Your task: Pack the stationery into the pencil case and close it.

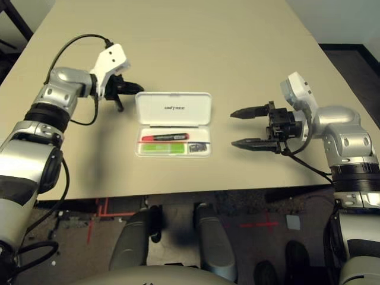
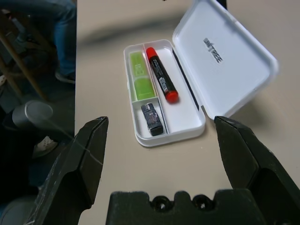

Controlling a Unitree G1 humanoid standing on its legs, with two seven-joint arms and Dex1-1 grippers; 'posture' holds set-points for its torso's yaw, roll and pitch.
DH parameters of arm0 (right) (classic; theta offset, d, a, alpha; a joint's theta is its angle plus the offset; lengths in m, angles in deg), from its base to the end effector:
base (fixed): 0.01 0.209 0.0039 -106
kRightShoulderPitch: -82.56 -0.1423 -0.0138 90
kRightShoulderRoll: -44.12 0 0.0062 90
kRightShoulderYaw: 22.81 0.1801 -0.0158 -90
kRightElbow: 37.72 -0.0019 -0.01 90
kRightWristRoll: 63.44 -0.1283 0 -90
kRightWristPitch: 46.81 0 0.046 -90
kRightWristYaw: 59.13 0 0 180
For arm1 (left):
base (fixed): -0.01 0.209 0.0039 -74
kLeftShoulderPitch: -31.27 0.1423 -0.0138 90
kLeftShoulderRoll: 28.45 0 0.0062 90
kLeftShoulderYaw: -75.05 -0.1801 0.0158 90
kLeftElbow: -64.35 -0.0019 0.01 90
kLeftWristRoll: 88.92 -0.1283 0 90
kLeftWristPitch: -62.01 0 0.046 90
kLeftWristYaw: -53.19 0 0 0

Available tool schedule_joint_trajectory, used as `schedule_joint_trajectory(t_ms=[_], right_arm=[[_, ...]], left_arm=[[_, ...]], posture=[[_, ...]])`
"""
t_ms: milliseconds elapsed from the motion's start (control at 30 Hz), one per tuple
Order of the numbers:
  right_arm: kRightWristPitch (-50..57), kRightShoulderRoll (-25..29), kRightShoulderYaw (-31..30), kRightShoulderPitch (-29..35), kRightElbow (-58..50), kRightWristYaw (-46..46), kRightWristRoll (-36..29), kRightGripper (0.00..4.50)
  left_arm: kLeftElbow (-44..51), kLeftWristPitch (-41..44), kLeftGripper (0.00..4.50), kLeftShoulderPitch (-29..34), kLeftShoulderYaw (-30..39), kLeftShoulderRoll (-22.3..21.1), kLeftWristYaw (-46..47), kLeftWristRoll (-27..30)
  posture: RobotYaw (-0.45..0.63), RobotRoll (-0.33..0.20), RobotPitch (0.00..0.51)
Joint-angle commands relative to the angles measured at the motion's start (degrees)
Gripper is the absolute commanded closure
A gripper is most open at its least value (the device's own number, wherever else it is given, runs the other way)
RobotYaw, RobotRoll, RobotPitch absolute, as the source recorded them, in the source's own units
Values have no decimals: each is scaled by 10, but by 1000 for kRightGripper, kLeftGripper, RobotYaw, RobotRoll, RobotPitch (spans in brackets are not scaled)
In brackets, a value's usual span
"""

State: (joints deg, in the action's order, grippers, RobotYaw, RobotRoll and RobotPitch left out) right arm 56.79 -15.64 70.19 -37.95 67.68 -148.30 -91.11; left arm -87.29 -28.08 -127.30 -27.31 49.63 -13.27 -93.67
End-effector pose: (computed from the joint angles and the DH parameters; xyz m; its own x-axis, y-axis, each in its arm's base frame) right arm 0.2680 -0.2928 0.1902 0.1882 0.9542 -0.2325 -0.9783 0.1612 -0.1301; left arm 0.3592 0.2057 0.2215 0.5018 -0.7110 -0.4926 0.8617 0.3618 0.3557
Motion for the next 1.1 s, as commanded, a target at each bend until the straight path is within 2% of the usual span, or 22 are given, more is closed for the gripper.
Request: schedule_joint_trajectory(t_ms=[33, 267, 433, 700, 900, 1100], right_arm=[[5, 3, 8, 10, -17, 4, -6, 0], [-3, -8, -2, -4, 1, 3, 2, 0], [-10, -23, -11, -24, 21, -2, 10, 0], [-15, -36, -13, -34, 32, -4, 18, 0], [-12, -39, -11, -27, 23, -3, 17, 0], [-7, -39, -8, -16, 10, 0, 12, 0]], left_arm=[[9, -5, 4472, 0, -10, -6, -43, -11], [125, 40, 4472, 35, -12, -32, -131, 4], [293, 116, 4472, 96, -18, -51, -171, 23], [527, 215, 4472, 207, -47, -57, -171, 45], [589, 245, 4472, 244, -77, -38, -144, 48], [598, 269, 4472, 251, -102, -19, -112, 47]], posture=[[-136, 0, 186], [-97, 0, 186], [-70, 0, 183], [-58, 0, 183], [-66, 0, 185], [-77, 0, 189]])
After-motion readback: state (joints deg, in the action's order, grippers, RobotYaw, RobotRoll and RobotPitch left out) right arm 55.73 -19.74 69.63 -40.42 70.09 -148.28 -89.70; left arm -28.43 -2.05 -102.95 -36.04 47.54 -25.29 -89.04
